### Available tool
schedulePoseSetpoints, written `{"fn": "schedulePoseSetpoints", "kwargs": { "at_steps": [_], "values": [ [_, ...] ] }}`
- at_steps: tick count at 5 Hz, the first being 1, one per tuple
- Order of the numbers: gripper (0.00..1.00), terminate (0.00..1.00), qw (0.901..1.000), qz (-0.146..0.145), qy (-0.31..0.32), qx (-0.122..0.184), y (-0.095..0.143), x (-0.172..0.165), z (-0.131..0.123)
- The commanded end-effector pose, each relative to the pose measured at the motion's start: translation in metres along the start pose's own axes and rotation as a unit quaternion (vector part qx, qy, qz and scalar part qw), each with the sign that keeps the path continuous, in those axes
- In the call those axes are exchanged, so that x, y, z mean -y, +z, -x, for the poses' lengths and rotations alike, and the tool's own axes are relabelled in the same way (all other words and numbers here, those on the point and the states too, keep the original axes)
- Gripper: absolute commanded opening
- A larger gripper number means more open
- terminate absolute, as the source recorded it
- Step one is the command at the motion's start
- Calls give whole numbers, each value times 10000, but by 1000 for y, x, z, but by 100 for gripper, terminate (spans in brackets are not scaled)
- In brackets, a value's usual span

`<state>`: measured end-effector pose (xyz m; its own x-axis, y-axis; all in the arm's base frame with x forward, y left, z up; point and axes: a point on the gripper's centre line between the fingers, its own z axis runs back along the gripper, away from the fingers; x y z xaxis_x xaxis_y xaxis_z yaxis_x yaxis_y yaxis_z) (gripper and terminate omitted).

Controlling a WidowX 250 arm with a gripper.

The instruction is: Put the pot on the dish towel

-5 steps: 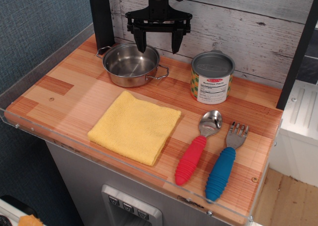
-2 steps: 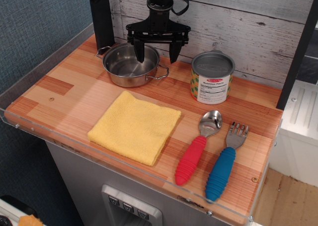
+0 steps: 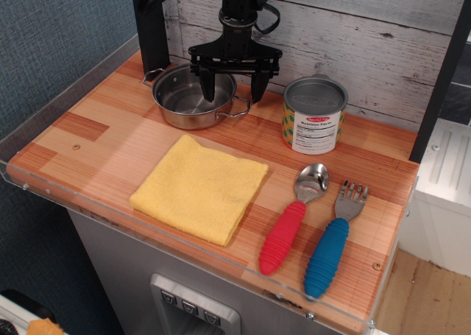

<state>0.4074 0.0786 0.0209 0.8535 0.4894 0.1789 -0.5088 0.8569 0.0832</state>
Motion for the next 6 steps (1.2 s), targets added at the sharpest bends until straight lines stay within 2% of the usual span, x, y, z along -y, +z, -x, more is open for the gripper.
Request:
{"fn": "schedulePoseSetpoints", "kwargs": {
  "at_steps": [1,2,3,5,6],
  "values": [
    [0,0,9992,69,-65,376,11,-12,-2],
    [0,0,9993,117,-41,360,10,-16,0],
    [0,0,9987,7,-176,470,15,-21,-3],
    [0,0,9986,-120,-367,365,37,-24,-7],
    [0,0,9978,-137,-488,437,49,-25,-6]
  ]
}}
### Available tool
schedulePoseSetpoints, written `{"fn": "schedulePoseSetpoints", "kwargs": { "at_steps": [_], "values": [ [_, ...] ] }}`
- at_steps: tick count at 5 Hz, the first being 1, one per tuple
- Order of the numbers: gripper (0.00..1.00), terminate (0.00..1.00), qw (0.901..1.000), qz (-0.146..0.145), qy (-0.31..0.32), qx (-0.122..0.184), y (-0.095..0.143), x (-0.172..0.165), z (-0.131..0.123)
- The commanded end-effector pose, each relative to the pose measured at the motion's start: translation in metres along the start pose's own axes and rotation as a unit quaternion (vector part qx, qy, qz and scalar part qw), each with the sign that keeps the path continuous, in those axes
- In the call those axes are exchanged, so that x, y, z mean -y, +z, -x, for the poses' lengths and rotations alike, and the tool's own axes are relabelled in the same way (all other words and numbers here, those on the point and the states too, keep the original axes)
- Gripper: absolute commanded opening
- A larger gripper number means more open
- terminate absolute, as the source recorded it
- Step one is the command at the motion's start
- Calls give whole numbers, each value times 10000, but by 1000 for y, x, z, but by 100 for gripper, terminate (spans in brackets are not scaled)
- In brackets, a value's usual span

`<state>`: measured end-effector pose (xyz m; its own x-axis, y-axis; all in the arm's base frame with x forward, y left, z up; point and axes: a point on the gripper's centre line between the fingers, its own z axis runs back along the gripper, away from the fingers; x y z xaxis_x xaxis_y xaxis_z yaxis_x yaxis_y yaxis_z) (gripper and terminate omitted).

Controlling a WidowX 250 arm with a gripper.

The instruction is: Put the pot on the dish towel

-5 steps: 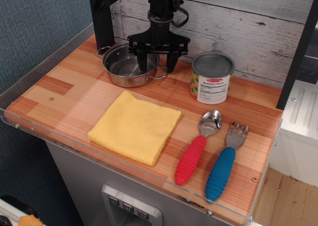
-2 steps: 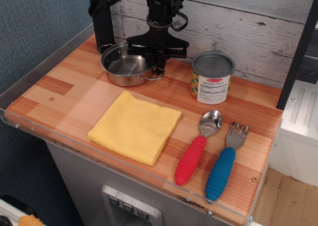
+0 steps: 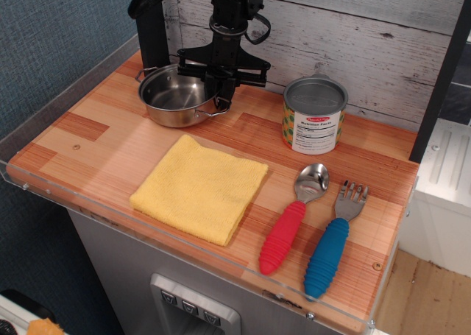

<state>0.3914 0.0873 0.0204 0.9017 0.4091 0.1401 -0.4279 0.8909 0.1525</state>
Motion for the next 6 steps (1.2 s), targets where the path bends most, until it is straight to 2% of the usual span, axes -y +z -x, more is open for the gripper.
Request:
{"fn": "schedulePoseSetpoints", "kwargs": {
  "at_steps": [1,2,3,4,6],
  "values": [
    [0,0,9974,0,-201,685,59,-14,-11],
    [0,0,9961,-28,-417,778,74,-15,-1],
    [0,0,9958,146,-456,776,78,-16,17],
    [0,0,9957,202,-440,792,82,-19,36],
    [0,0,9934,156,-609,959,88,-8,76]
  ]
}}
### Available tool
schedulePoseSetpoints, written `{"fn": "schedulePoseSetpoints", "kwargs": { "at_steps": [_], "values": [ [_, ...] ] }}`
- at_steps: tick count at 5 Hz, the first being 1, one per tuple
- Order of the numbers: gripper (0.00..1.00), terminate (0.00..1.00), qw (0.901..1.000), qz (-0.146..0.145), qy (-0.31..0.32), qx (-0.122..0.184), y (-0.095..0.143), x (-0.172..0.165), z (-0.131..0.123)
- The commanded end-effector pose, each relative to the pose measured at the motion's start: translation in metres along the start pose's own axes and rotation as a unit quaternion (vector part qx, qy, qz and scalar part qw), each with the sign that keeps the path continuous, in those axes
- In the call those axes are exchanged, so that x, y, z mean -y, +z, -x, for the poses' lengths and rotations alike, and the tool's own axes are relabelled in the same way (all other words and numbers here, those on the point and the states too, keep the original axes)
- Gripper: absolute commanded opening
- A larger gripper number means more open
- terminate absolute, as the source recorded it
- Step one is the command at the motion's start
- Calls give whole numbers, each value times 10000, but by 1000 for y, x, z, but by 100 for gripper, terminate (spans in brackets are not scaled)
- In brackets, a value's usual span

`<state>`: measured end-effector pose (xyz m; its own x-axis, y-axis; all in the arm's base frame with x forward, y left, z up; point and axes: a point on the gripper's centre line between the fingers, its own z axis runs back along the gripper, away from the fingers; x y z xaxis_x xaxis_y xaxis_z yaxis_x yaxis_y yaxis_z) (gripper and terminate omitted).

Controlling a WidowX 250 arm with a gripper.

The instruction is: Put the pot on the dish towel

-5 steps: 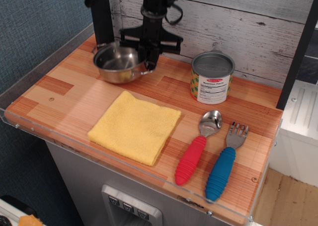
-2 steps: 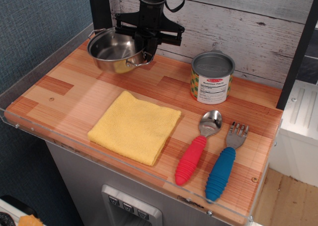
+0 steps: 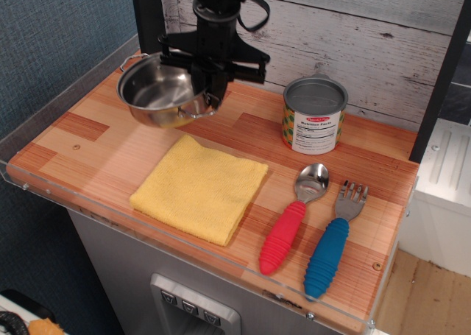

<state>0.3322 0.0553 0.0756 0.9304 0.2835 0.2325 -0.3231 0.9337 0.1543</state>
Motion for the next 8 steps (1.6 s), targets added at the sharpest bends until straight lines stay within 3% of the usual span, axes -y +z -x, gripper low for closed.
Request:
{"fn": "schedulePoseSetpoints", "kwargs": {
  "at_steps": [1,3,8],
  "values": [
    [0,0,9990,-38,-190,409,25,11,28],
    [0,0,9985,23,-412,348,13,24,51],
    [0,0,9986,256,-454,-3,-15,39,70]
  ]
}}
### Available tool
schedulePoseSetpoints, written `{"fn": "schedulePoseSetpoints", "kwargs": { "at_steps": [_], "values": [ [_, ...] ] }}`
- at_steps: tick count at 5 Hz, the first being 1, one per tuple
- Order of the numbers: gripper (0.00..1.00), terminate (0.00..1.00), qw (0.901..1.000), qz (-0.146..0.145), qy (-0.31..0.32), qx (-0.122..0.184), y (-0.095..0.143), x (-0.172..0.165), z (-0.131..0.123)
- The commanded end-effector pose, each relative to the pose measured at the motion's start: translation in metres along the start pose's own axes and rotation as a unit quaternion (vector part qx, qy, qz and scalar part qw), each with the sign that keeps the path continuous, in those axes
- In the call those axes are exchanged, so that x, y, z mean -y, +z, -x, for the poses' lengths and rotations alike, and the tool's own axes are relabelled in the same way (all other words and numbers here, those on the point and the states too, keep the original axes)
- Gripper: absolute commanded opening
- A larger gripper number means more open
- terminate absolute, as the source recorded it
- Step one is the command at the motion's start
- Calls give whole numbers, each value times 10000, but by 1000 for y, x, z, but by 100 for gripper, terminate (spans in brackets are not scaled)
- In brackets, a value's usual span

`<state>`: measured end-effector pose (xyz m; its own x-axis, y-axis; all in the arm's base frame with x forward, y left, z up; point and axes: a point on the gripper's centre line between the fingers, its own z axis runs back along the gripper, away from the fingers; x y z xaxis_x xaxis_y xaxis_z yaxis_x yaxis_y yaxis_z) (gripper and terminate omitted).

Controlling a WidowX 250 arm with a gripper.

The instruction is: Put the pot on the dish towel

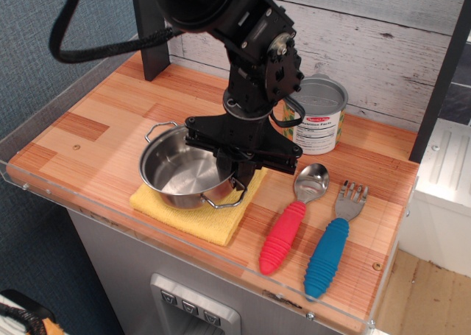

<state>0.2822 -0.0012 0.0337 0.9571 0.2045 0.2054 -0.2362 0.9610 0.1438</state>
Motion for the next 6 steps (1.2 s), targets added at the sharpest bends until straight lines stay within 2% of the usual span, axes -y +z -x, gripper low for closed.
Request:
{"fn": "schedulePoseSetpoints", "kwargs": {
  "at_steps": [1,2,4,5,6],
  "values": [
    [100,0,9998,177,60,-30,3,-7,0],
    [100,0,9983,566,157,-34,3,-14,2],
    [100,0,9973,593,297,305,25,-26,-12],
    [100,0,9950,744,396,528,42,-29,-19],
    [100,0,9939,841,421,582,55,-37,-29]
  ]
}}
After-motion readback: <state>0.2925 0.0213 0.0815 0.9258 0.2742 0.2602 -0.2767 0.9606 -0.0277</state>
